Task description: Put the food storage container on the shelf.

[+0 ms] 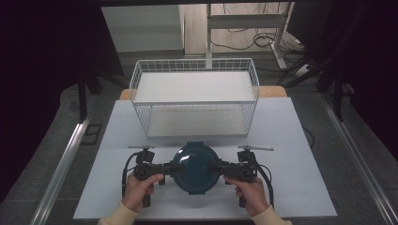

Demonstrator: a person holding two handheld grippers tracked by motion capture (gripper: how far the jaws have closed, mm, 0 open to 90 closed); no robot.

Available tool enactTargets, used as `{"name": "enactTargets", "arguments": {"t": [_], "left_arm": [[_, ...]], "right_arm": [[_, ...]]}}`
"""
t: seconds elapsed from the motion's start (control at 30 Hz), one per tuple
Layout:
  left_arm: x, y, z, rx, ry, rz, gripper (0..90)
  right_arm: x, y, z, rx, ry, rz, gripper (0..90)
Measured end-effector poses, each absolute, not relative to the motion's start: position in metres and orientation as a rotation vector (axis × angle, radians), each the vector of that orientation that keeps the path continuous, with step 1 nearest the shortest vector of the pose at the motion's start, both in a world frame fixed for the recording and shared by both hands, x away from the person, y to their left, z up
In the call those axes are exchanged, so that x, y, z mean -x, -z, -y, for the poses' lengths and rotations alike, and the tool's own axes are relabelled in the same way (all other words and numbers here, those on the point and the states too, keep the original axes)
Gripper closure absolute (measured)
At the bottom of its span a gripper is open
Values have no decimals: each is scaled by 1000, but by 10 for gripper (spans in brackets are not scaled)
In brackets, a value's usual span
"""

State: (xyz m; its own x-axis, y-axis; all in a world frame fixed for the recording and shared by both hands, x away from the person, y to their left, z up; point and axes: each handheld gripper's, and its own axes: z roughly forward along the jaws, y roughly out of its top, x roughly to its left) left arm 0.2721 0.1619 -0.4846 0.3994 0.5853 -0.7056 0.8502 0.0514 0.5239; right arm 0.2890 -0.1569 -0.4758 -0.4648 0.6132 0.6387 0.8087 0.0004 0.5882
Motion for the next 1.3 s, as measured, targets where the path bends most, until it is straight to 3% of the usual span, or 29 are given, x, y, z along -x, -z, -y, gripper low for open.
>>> {"name": "enactTargets", "arguments": {"t": [1.3], "left_arm": [[-319,355,-171,-1621,175,-1142,394]], "right_arm": [[-334,337,148,1374,1640,2249,396]]}}
